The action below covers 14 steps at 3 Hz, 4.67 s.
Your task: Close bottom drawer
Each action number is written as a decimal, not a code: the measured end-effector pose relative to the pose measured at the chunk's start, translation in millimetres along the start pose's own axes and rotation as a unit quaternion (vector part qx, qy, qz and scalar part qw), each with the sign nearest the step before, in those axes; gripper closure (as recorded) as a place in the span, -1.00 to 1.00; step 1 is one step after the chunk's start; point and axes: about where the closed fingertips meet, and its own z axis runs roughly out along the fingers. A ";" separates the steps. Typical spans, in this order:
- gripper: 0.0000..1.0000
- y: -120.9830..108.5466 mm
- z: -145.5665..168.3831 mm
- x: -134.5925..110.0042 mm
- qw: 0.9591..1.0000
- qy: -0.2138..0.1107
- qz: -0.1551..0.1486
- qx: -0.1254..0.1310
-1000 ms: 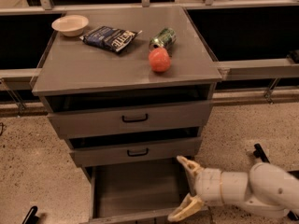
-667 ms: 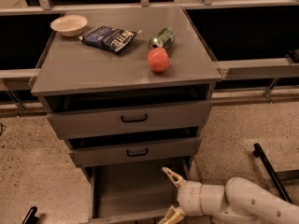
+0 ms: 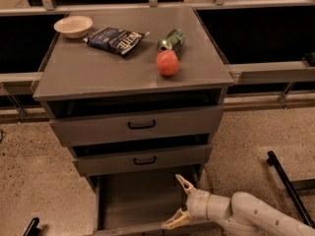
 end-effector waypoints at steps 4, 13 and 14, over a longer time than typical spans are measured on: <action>-1.00 24.2 57.9 111.4 0.977 0.081 -0.142 -0.134; 1.00 59.6 58.0 290.7 0.979 0.122 -0.105 -0.128; 1.00 60.1 65.1 303.4 0.983 0.127 -0.082 -0.103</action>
Offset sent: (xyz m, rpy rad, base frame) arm -0.0126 0.0014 -0.1659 -0.3494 -0.2077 0.4233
